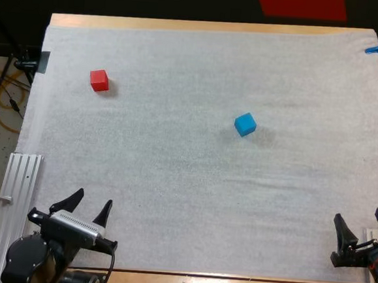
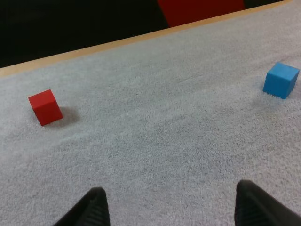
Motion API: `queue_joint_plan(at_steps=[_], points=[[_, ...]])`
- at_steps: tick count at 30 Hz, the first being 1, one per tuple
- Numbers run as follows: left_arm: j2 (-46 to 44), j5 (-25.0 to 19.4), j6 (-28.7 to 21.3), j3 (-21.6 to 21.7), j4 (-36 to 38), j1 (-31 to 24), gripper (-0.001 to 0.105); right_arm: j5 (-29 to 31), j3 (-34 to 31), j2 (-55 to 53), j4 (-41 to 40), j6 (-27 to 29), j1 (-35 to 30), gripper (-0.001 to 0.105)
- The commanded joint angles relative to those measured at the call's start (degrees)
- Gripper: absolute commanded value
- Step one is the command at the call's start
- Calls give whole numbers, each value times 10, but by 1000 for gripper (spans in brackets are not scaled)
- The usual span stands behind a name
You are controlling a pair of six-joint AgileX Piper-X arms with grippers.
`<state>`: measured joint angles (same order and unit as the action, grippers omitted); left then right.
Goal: Stack red cube on blue cube
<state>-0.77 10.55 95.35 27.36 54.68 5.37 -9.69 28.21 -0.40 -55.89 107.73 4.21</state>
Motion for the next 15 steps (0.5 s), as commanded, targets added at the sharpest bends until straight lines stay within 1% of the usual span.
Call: queue_joint_plan(at_steps=[1, 6, 11, 12, 15], points=[[-78, -2, 4, -1, -8, 3, 57, -6, 2, -25, 2, 1, 1, 74], [-78, -4, 4, -1, -8, 3, 57, -6, 2, -25, 2, 1, 1, 74], [-72, -27, 10, -1, -11, 3, 57, -14, 6, -16, 2, 1, 1, 74], [-68, -34, 21, -1, -14, 3, 57, -15, 13, -9, 2, 1, 1, 74], [-56, -34, 57, 5, -27, 3, 57, -19, 37, 15, 2, 1, 1, 74]])
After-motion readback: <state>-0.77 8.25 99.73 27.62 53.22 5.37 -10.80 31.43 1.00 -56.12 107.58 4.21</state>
